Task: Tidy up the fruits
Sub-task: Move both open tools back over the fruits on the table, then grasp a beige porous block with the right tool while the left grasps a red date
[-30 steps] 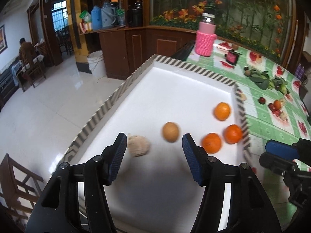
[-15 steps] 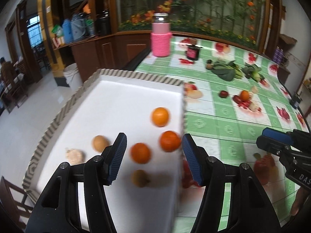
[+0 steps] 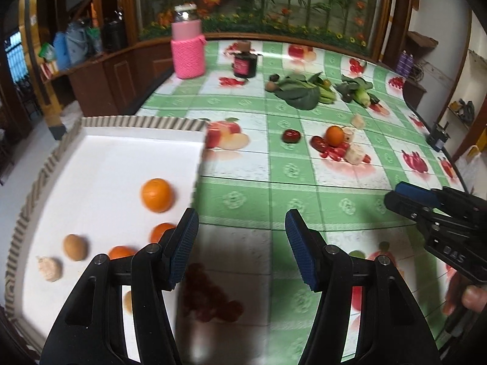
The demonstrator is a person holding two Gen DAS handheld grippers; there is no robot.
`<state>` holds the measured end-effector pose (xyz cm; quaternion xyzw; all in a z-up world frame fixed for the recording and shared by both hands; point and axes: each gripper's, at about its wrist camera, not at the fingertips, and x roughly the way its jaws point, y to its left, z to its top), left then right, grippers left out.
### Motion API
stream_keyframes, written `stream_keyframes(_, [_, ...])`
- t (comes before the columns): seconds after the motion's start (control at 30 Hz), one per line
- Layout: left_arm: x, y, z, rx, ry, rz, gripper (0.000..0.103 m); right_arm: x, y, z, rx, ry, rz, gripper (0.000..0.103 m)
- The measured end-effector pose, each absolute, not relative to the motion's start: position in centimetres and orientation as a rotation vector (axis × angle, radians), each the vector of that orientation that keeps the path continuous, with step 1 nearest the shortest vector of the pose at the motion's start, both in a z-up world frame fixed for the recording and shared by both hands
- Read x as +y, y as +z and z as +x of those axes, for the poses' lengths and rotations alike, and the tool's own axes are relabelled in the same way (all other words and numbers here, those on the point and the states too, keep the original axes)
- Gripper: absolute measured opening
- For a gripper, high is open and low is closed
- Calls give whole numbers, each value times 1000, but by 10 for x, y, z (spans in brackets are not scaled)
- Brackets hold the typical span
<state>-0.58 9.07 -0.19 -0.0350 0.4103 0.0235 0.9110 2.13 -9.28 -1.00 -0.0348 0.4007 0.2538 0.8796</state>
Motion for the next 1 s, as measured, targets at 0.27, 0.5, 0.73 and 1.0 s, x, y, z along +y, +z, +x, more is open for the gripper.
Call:
stream_keyframes(0.27, [82, -3, 17, 873, 16, -70, 60, -105, -23, 59, 875, 480, -82, 29])
stream_keyframes(0.5, [74, -2, 39, 919, -32, -70, 60, -98, -35, 97, 912, 466, -126, 33])
stream_keyframes(0.73, [60, -3, 73, 943, -57, 13, 60, -91, -43, 125, 906, 509, -102, 33])
stream_keyframes(1.0, [55, -18, 123, 1001, -117, 24, 60, -103, -44, 124, 892, 553, -44, 29])
